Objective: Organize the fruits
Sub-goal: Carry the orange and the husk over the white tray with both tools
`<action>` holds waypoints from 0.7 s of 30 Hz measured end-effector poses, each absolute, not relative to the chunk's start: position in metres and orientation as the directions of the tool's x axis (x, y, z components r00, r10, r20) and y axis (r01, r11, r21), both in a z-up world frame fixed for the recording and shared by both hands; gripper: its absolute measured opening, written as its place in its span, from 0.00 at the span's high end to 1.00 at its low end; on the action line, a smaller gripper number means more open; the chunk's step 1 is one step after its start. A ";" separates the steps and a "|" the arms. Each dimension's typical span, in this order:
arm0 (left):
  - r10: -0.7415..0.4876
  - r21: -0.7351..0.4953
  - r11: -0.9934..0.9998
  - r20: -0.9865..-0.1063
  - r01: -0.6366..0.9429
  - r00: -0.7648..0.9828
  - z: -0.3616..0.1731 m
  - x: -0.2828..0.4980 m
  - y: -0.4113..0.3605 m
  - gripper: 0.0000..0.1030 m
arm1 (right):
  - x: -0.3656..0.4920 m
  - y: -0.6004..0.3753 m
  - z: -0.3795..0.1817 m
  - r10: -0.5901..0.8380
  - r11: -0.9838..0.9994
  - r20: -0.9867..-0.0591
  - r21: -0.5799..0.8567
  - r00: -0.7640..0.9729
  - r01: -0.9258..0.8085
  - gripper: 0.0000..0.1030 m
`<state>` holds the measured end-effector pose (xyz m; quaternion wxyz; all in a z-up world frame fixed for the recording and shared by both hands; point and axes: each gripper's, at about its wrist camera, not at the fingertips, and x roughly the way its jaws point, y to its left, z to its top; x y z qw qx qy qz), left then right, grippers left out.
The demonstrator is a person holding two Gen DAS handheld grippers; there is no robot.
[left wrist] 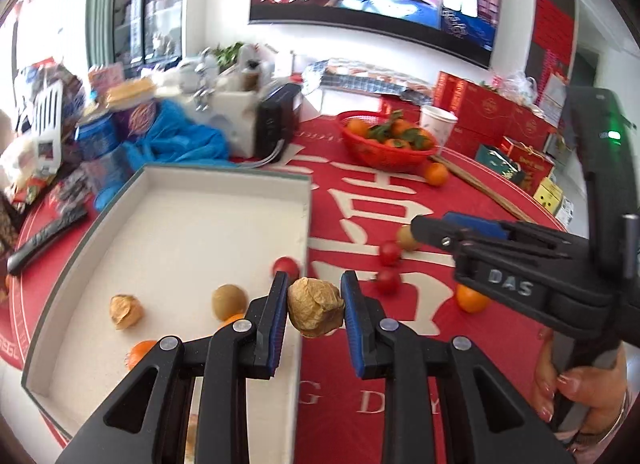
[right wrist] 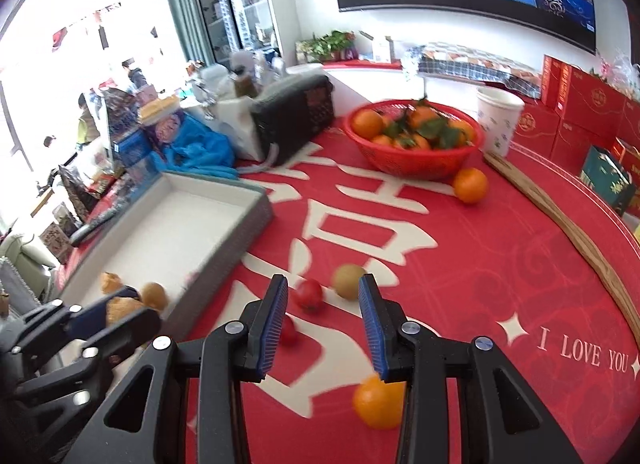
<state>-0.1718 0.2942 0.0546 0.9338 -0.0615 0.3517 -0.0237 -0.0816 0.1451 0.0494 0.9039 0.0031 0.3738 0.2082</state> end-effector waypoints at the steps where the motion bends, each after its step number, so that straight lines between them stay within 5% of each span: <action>1: -0.088 -0.144 0.990 -0.657 -0.010 0.749 0.054 -0.172 0.299 0.72 | -0.082 0.148 0.051 0.384 0.911 -0.670 0.163 0.635 -0.379 0.62; 21: 0.101 -0.143 0.956 -0.656 -0.255 0.748 0.050 -0.176 0.369 0.72 | -0.088 0.235 0.065 0.516 0.826 -0.642 0.199 0.567 -0.527 0.62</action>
